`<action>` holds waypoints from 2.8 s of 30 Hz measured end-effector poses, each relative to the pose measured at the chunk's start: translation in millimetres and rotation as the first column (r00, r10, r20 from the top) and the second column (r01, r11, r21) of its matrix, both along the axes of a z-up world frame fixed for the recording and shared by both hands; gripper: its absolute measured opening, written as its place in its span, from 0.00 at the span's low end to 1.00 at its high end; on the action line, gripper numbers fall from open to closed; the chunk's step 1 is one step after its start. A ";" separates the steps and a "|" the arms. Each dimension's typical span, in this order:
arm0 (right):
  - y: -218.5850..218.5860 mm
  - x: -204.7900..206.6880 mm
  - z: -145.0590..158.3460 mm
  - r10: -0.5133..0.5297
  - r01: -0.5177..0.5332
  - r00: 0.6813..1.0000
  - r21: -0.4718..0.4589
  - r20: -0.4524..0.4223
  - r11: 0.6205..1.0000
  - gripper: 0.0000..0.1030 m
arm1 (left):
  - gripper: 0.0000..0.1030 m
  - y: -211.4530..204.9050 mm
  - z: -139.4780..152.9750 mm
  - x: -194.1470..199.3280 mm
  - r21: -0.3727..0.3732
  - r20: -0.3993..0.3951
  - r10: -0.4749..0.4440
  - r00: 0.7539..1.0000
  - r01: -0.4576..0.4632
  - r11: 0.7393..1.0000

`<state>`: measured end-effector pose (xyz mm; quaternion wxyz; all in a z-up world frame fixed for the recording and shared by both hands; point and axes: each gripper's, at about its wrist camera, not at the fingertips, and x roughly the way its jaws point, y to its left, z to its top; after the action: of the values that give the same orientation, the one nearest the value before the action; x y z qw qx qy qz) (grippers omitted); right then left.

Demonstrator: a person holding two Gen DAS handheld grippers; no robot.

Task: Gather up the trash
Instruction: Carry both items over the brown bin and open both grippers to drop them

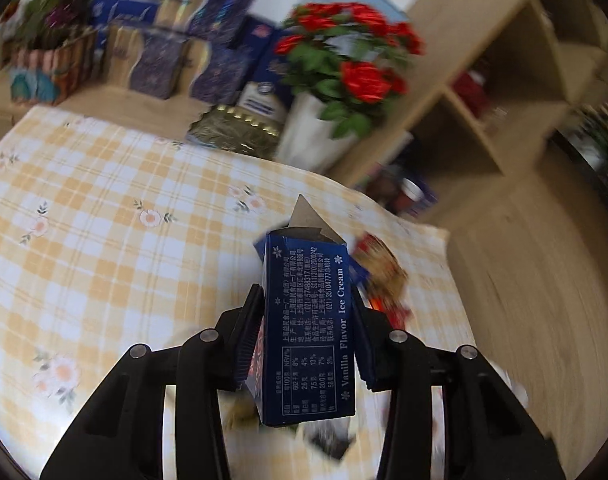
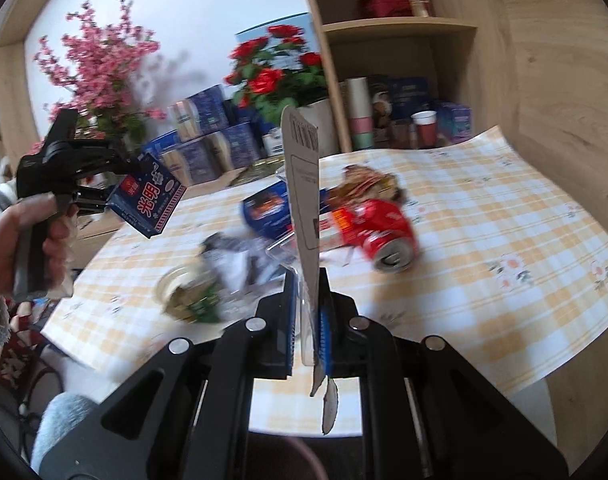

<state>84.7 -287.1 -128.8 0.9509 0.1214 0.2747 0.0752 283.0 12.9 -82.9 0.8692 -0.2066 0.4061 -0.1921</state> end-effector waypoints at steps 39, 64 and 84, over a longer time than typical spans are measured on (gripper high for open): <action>130.5 -56.9 -174.0 0.353 -0.412 0.742 0.029 -0.570 0.911 0.13 | 0.39 5.0 -153.4 -266.6 0.118 -0.035 -0.140 0.990 0.143 0.983; 94.0 -62.1 -129.2 0.146 -0.195 0.909 -0.088 -0.391 0.977 0.64 | 0.39 -3.8 -170.0 -256.6 0.123 -0.107 -0.136 0.985 0.149 0.981; 78.9 -70.5 -102.6 0.026 -0.068 0.972 -0.175 -0.233 0.982 0.85 | 0.40 -26.9 -185.4 -250.9 0.178 -0.165 -0.187 0.968 0.215 0.960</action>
<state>14.3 -208.2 -231.4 0.9178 0.0354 0.3912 0.0577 32.2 -14.0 -268.3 0.8289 -0.0919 0.5046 -0.2233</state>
